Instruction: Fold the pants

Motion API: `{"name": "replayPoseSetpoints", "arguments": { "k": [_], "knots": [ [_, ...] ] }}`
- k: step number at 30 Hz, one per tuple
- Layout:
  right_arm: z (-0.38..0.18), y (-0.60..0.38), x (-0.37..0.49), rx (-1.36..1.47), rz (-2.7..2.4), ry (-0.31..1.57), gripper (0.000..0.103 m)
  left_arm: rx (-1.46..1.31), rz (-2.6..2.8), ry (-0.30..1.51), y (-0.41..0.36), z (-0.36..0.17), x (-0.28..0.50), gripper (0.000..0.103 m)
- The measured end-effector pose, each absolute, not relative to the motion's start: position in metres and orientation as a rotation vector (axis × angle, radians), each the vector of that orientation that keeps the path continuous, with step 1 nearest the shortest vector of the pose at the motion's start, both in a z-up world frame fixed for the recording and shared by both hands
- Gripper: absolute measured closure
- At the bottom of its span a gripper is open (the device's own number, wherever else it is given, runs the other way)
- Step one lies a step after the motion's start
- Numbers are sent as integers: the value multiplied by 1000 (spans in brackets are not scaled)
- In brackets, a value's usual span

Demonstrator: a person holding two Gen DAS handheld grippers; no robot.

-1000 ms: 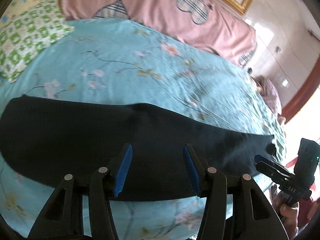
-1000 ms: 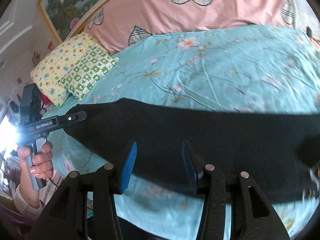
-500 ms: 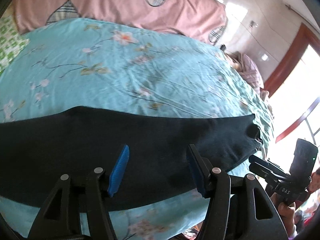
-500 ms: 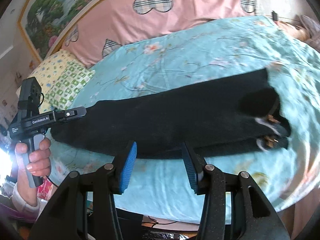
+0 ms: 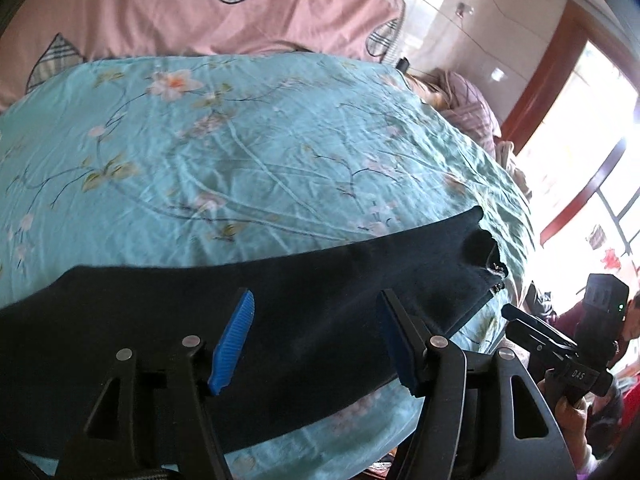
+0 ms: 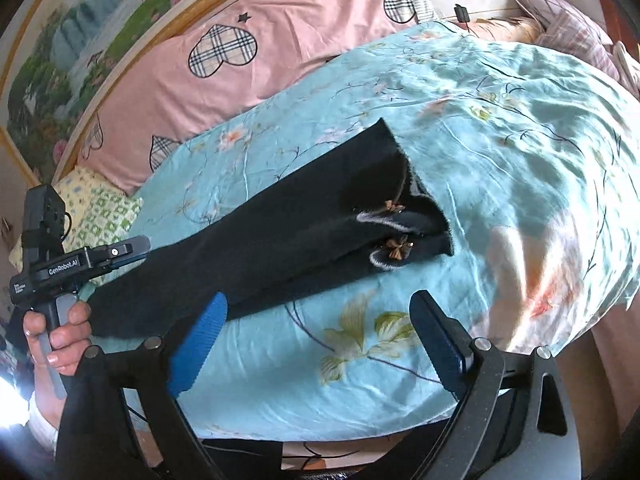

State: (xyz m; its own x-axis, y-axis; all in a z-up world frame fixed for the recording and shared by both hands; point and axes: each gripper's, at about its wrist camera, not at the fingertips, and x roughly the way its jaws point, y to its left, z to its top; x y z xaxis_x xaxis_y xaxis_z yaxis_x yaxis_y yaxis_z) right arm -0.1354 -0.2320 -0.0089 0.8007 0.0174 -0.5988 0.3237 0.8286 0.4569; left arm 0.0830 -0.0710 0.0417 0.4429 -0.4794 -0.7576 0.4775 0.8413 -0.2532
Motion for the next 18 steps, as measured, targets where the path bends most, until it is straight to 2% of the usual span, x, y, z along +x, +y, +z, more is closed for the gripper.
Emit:
{"name": "replayPoseSetpoints", "arguments": {
  "k": [4, 9, 13, 18],
  "knots": [
    [-9, -236, -131, 612, -161, 603, 19, 36, -612, 932, -86, 46, 90, 38],
    [-13, -245, -128, 672, -177, 594, 21, 54, -647, 941, -100, 49, 100, 37],
    [-18, -253, -133, 725, -189, 577, 33, 77, -673, 954, -114, 47, 109, 36],
    [-26, -265, -132, 820, -200, 553, 37, 112, -711, 978, -136, 42, 119, 36]
  ]
}}
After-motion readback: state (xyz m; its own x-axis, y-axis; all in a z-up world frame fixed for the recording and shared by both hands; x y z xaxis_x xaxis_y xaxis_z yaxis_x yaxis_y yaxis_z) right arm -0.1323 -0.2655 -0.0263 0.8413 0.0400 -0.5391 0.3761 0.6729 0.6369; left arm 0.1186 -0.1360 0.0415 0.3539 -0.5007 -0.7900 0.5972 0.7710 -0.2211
